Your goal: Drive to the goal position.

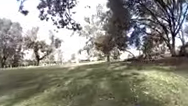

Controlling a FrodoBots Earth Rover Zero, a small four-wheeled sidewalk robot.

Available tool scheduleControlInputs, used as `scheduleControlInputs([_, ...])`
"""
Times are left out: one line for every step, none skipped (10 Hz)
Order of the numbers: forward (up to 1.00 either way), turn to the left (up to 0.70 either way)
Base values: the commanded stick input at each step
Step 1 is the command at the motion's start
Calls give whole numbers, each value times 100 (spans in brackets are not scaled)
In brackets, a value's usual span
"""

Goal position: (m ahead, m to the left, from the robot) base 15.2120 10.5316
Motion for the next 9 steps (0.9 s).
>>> scheduleControlInputs([70,0])
scheduleControlInputs([70,0])
scheduleControlInputs([70,0])
scheduleControlInputs([70,0])
scheduleControlInputs([70,0])
scheduleControlInputs([70,0])
scheduleControlInputs([70,0])
scheduleControlInputs([70,0])
scheduleControlInputs([70,0])
